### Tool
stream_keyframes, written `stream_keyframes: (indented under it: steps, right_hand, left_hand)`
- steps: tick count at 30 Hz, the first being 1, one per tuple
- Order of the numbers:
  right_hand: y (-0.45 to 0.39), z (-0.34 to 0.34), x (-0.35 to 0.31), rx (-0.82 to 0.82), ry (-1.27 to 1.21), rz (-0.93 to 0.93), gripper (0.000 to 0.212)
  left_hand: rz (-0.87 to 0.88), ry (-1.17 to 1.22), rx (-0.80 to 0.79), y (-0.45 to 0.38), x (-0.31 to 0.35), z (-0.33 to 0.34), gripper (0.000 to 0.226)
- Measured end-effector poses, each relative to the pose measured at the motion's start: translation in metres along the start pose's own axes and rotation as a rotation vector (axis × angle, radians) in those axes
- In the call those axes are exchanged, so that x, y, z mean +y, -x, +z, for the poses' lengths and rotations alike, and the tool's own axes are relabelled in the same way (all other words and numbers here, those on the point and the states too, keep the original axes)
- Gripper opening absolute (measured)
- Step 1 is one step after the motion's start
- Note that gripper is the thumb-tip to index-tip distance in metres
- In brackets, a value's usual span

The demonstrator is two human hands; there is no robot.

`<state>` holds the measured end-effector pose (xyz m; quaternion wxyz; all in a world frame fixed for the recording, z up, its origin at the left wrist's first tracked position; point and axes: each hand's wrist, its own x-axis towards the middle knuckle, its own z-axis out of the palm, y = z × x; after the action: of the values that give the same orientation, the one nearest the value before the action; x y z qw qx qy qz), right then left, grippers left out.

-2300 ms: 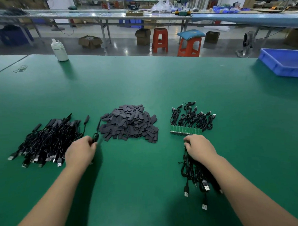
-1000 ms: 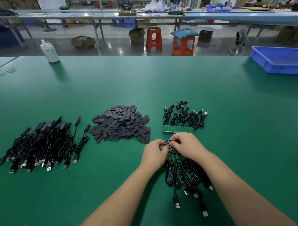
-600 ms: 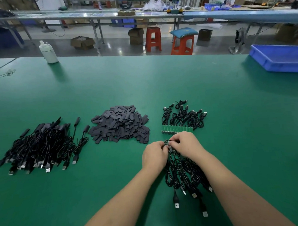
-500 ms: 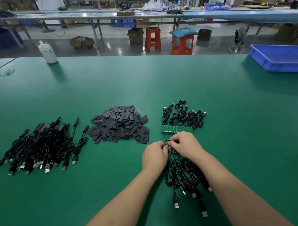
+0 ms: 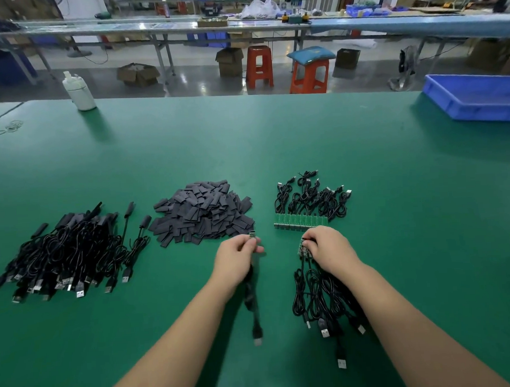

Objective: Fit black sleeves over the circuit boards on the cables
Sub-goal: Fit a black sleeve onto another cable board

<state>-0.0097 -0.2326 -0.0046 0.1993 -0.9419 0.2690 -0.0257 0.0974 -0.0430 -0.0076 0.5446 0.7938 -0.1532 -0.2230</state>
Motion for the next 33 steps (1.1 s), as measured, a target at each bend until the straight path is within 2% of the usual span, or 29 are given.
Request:
stream_keyframes:
  steps: [3,5,6,10,12,14,16,22,24,26,28,29,30,33]
  right_hand:
    - [0.003,0.002,-0.009,0.127,-0.007,-0.045,0.027]
    - [0.007,0.005,-0.028,0.169,-0.16,-0.067,0.027]
    - [0.008,0.009,-0.039,0.128,-0.268,-0.065,0.028]
    - [0.017,0.03,-0.084,-0.22,-0.866,0.046,0.034]
    - [0.021,0.044,-0.095,-0.285,-1.056,0.088,0.036]
    - [0.023,0.055,-0.1,-0.247,-1.054,0.086,0.034]
    - [0.022,0.061,-0.102,-0.194,-0.986,0.098,0.028]
    - [0.02,0.072,-0.1,-0.223,-0.988,0.142,0.016]
    - [0.018,0.073,-0.098,-0.228,-0.955,0.147,0.012]
    - [0.016,0.074,-0.097,-0.247,-0.974,0.16,0.012]
    - [0.015,0.075,-0.096,-0.258,-1.0,0.184,0.016]
    - [0.014,0.076,-0.095,-0.262,-1.006,0.19,0.02]
    - [0.013,0.077,-0.094,-0.268,-1.004,0.19,0.026]
    - [0.011,0.081,-0.092,-0.29,-0.966,0.177,0.034]
  left_hand:
    - [0.028,-0.069,0.018,-0.006,-0.004,-0.026,0.02]
    - [0.061,-0.155,0.018,-0.007,-0.006,-0.035,0.017]
    - [0.067,-0.143,0.007,-0.007,-0.006,-0.038,0.016]
    - [0.072,-0.018,0.009,-0.005,0.001,-0.037,0.004]
    - [0.046,0.056,0.058,-0.006,0.005,-0.039,0.004]
    - [0.008,0.116,0.069,-0.006,0.006,-0.043,0.008]
    - [-0.021,0.074,0.042,-0.006,0.004,-0.048,0.011]
    - [-0.072,-0.034,-0.131,-0.008,-0.009,-0.066,0.014]
    - [-0.068,-0.031,-0.142,-0.011,-0.014,-0.071,0.012]
    - [-0.028,-0.168,0.039,-0.02,-0.023,-0.079,0.011]
    - [0.045,-0.495,0.317,-0.028,-0.033,-0.093,0.013]
    - [0.08,-0.623,0.399,-0.03,-0.039,-0.101,0.017]
    - [0.1,-0.723,0.429,-0.032,-0.047,-0.109,0.022]
    - [0.1,-0.945,0.386,-0.035,-0.066,-0.126,0.031]
